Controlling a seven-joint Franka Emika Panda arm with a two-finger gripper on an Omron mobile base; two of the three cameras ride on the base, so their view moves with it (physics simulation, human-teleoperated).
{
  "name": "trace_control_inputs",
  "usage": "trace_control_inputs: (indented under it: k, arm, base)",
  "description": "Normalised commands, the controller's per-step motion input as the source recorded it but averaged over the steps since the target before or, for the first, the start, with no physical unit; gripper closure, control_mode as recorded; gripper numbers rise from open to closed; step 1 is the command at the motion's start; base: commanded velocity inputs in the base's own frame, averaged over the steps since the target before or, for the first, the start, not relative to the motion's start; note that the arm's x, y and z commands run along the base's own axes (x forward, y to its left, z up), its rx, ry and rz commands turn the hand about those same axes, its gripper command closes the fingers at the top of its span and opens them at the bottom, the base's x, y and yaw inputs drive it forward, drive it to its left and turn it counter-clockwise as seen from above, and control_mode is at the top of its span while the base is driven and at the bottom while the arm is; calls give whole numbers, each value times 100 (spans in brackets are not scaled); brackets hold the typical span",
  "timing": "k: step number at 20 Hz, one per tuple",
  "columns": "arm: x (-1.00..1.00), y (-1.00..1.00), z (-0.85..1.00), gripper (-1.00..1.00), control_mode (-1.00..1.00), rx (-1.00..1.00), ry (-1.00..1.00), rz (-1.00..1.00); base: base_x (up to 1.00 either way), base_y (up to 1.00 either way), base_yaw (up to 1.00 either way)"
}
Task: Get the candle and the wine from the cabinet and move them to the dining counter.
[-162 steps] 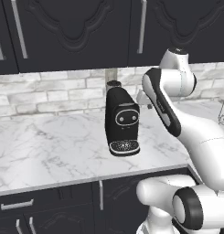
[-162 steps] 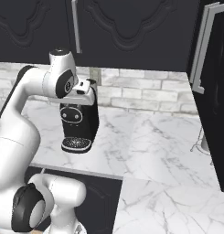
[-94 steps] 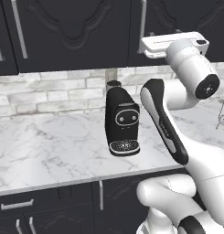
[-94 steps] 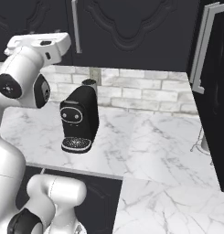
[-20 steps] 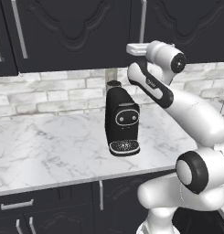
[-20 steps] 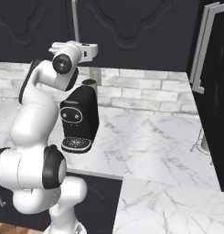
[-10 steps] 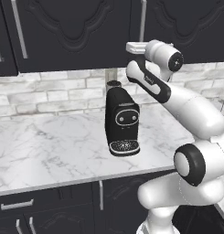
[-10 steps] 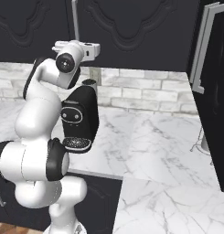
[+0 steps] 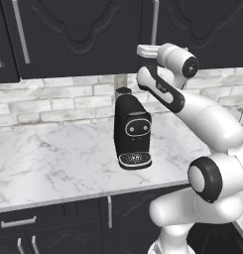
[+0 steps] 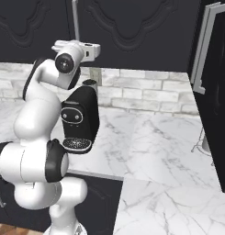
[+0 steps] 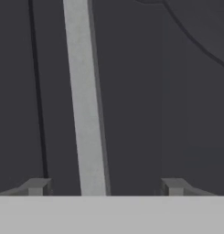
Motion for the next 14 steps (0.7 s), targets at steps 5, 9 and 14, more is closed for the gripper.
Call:
trace_control_inputs:
  k: [5,9,14]
  arm:
    - [0,0,0,100,-100,0,0,0]
    - [0,0,0,100,-100,0,0,0]
    - [0,0,0,100,-100,0,0,0]
  base:
    - [0,0,0]
    - [0,0,0]
    - [0,0,0]
